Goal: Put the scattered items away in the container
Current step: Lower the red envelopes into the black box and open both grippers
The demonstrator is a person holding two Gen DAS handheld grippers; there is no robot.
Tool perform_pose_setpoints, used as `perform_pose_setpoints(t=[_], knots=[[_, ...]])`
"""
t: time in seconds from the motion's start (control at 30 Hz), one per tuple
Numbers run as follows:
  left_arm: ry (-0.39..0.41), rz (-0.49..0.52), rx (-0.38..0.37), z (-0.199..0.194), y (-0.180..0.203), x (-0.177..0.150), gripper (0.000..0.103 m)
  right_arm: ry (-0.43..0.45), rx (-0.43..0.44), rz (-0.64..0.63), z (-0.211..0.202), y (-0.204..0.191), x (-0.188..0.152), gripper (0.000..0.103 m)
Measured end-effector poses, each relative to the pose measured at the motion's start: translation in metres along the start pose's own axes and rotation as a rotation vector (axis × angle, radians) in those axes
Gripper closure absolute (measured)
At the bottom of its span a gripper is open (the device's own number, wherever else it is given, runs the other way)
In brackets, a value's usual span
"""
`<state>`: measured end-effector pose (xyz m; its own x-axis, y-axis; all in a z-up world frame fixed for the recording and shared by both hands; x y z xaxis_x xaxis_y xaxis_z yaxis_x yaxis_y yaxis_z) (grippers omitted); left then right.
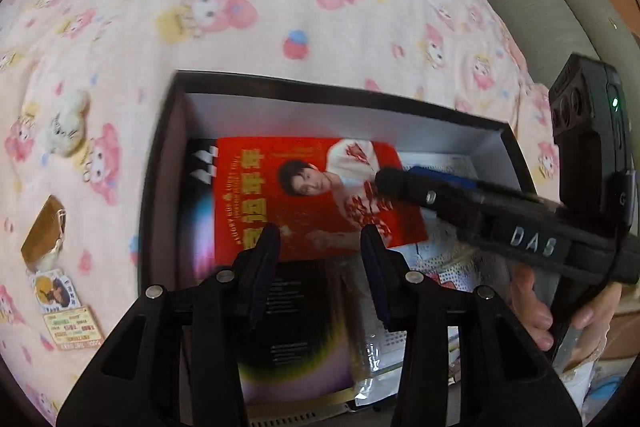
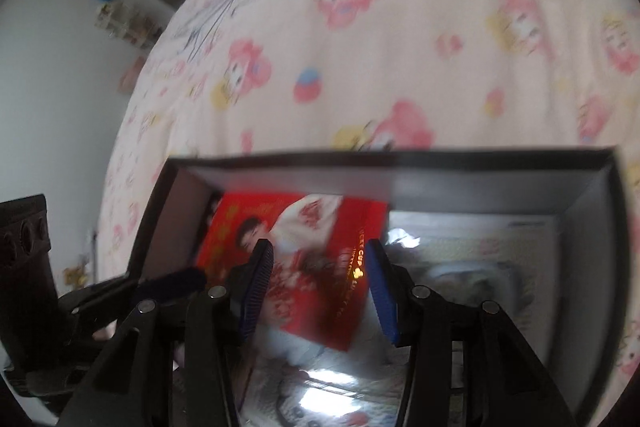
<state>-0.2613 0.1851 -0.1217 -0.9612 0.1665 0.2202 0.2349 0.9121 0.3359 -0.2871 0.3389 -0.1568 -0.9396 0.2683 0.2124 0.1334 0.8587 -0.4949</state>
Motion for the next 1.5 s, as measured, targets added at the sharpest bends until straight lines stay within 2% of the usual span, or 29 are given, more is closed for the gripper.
perform_pose_setpoints(t=[0.07,0.1,0.17,0.23,0.33,0.43,0.57,0.6,0.7,0.77,0.8,0.87,0.9,1.0,1.2,1.27,1.33,1.37,1.43,1.5], knots=[[0.001,-0.006,-0.014,-0.001,0.001,0.0,0.062,-0.01,0.011,-0.035,0.003,-0.008,0.0,0.059],[-0.002,0.0,-0.019,0.0,0.002,-0.001,0.062,-0.002,0.043,-0.052,0.002,-0.014,0.001,0.059],[-0.02,0.039,-0.043,0.002,0.01,-0.003,0.062,0.06,0.061,-0.061,-0.01,-0.018,0.003,0.059],[-0.032,0.089,-0.063,0.003,0.017,-0.004,0.062,0.137,-0.012,-0.068,-0.026,-0.014,0.004,0.059],[-0.05,0.157,-0.109,0.008,0.039,-0.002,0.062,0.112,-0.134,-0.04,-0.024,0.003,0.003,0.059],[-0.088,0.195,-0.166,0.016,0.062,0.0,0.062,0.095,-0.094,0.067,-0.026,0.024,-0.001,0.059],[-0.143,0.226,-0.215,0.027,0.083,-0.002,0.064,0.154,-0.038,0.116,-0.053,0.028,-0.008,0.059],[-0.152,0.237,-0.201,0.031,0.085,-0.003,0.064,0.161,-0.04,0.102,-0.06,0.026,-0.011,0.059],[-0.131,0.23,-0.05,0.038,0.075,0.004,0.069,0.144,-0.073,0.067,-0.069,0.022,-0.014,0.059],[-0.11,0.191,-0.006,0.036,0.063,0.012,0.069,0.122,-0.077,0.061,-0.067,0.022,-0.017,0.059],[-0.105,0.154,-0.02,0.033,0.057,0.015,0.069,0.113,-0.086,0.062,-0.065,0.024,-0.018,0.059],[-0.115,0.12,-0.095,0.025,0.052,0.014,0.069,0.099,-0.112,0.051,-0.063,0.025,-0.019,0.059],[-0.117,0.116,-0.097,0.022,0.049,0.012,0.069,0.091,-0.123,0.032,-0.059,0.023,-0.019,0.059],[-0.13,0.126,-0.034,0.016,0.038,0.002,0.069,0.079,-0.166,-0.01,-0.052,0.02,-0.023,0.059],[-0.172,0.098,-0.028,0.022,0.032,-0.003,0.067,0.149,-0.205,0.001,-0.065,0.023,-0.022,0.059],[-0.167,0.091,-0.061,0.022,0.035,0.0,0.062,0.162,-0.225,0.002,-0.067,0.023,-0.022,0.059],[-0.175,0.071,-0.131,0.019,0.039,0.001,0.062,0.168,-0.229,0.007,-0.067,0.024,-0.022,0.059],[-0.178,0.065,-0.134,0.018,0.038,-0.001,0.062,0.162,-0.226,0.012,-0.065,0.025,-0.023,0.059],[-0.159,0.095,-0.07,0.015,0.036,-0.004,0.062,0.142,-0.215,0.017,-0.062,0.026,-0.025,0.059],[-0.178,0.106,-0.013,0.017,0.028,-0.01,0.062,0.128,-0.208,0.017,-0.059,0.026,-0.026,0.059]])
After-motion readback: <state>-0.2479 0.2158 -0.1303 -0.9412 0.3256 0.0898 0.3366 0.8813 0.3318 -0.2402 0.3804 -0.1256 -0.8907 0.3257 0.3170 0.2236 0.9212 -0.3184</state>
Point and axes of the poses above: each gripper's, at about its wrist camera, not at the fingertips, and z roughly the way its jaws point, y to its right, x to its top, the point moved 6 cm from there along z, roughly the way its jaws point, and after that the axes turned 1 degree about -y, right-handed, at the moved point
